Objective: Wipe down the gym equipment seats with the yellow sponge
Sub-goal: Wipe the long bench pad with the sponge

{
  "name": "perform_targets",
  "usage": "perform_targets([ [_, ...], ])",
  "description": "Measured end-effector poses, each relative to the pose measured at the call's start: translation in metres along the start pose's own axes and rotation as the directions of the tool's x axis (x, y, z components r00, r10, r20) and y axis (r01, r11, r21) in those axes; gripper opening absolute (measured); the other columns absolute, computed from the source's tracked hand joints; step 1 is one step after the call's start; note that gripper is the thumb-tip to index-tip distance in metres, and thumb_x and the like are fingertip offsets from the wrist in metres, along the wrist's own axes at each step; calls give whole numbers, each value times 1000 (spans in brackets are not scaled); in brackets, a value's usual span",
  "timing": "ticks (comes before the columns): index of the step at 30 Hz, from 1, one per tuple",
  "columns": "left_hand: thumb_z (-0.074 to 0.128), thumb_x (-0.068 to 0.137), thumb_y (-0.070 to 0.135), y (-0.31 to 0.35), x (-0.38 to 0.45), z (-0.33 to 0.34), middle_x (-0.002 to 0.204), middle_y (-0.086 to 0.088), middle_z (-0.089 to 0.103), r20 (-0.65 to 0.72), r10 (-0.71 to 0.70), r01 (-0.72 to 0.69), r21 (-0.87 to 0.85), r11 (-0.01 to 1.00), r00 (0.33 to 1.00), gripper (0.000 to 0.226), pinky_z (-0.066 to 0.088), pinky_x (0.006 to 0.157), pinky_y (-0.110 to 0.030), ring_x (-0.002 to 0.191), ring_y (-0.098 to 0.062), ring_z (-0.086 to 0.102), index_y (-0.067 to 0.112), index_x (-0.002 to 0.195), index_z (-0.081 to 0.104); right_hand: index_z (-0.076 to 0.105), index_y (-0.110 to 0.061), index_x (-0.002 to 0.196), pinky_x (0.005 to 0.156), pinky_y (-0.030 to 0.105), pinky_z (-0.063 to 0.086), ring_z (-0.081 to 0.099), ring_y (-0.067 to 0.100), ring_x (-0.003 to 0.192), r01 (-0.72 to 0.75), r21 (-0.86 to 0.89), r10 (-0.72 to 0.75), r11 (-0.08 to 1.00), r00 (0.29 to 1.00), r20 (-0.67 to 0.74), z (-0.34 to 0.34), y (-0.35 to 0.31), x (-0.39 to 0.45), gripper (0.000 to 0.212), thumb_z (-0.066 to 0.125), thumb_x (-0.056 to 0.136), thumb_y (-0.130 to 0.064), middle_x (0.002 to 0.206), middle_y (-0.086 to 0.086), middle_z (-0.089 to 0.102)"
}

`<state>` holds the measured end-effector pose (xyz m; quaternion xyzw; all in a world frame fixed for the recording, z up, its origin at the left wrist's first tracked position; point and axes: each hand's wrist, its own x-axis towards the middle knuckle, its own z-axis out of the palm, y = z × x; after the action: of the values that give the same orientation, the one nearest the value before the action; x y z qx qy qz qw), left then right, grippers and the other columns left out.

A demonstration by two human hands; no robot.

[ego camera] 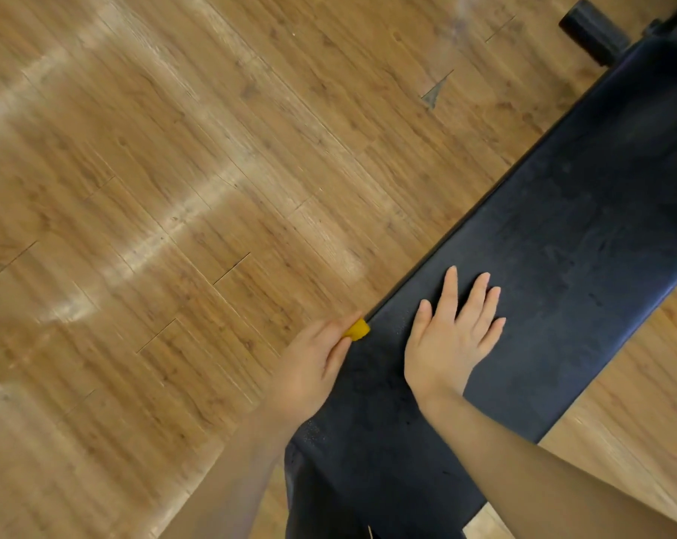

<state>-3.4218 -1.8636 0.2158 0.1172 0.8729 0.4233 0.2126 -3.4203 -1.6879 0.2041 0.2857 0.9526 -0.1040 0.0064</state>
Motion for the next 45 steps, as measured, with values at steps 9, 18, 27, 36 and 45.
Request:
perform_targets([
  [9,45,101,17,16,35,11,123,-1,59,-30,-1,1,-5,1000,1000,38,28,92,-1,111,-7,50,17,138,51,31,-19,149,116,57,13,13,36,146,6,-31,-7,999,1000,-27,2,0,-1,54,26,98,-37,158,18,19],
  [18,38,100,32,0,-23,0,118,6,60,-51,-36,37,11,999,998,41,34,93,-8,108,-5,52,22,136,54,31,-19,149,116,56,12,13,35,146,17,-43,-18,999,1000,-20,2,1,0,54,27,98,-37,157,18,20],
  [27,43,102,25,-8,-75,0,119,4,60,-198,-214,220,5,976,956,34,25,91,0,110,-7,50,21,133,56,37,-18,145,115,57,16,20,34,144,591,-35,-578,806,798,172,-15,13,-46,54,30,97,-42,154,17,28],
  [36,43,102,20,-14,-79,1,105,9,52,-165,-253,250,-40,967,953,29,26,80,-2,108,-14,50,14,127,59,41,-17,143,113,59,19,21,35,144,671,-59,-638,739,726,257,-12,8,-76,56,30,96,-45,154,18,29],
  [45,38,103,28,15,-128,60,141,19,39,-428,-598,393,-477,786,678,44,27,111,-18,130,6,31,34,146,31,38,-17,146,113,58,19,19,35,144,663,-41,-634,748,731,251,-14,8,-79,58,29,96,-45,155,17,27],
])
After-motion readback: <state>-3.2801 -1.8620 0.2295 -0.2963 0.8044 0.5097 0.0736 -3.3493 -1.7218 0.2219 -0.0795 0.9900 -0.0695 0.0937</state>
